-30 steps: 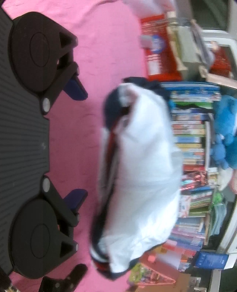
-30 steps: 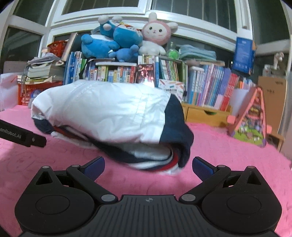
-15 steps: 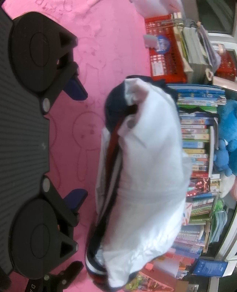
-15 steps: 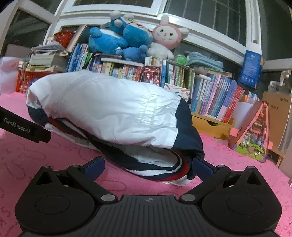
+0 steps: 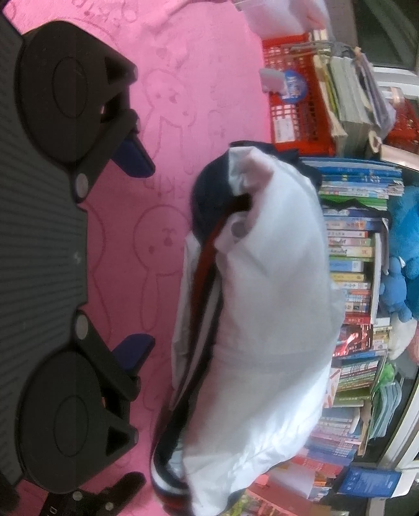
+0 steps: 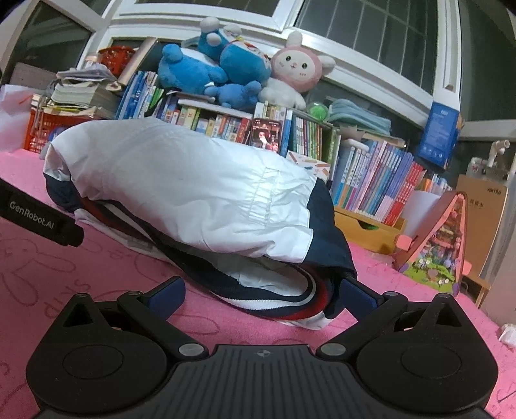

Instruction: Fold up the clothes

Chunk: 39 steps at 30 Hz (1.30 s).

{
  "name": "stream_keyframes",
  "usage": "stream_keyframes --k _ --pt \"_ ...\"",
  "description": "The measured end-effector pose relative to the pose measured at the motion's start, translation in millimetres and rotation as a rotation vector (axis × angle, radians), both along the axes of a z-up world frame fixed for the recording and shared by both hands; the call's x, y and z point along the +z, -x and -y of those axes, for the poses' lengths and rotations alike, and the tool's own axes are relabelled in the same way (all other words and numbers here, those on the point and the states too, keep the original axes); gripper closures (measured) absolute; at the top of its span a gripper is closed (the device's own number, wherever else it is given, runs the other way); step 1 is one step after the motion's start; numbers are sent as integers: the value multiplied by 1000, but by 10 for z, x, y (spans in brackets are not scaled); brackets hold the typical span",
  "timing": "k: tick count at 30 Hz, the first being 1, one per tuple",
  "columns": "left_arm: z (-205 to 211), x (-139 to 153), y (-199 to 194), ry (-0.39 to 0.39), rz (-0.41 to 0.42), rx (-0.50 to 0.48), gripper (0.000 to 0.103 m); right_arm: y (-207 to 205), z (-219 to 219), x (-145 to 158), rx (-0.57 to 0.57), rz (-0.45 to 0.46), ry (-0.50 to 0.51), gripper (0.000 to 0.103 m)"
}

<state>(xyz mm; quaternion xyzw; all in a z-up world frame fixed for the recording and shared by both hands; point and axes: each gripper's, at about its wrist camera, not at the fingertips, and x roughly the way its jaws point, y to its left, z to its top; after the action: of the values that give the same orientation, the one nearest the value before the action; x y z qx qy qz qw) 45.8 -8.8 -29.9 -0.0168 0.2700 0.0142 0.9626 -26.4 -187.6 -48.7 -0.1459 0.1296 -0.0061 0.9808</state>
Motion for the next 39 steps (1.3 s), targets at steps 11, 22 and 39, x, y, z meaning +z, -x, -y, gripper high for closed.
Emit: stream_keyframes --k 11,22,39 --pt "7 -4 -3 -18 5 4 0 -5 9 8 -3 -9 9 0" --pt "31 -9 5 -38 5 20 0 -6 6 2 4 -5 8 0" --pt "21 -1 -16 -38 6 -1 0 -489 -328 157 141 -58 259 0"
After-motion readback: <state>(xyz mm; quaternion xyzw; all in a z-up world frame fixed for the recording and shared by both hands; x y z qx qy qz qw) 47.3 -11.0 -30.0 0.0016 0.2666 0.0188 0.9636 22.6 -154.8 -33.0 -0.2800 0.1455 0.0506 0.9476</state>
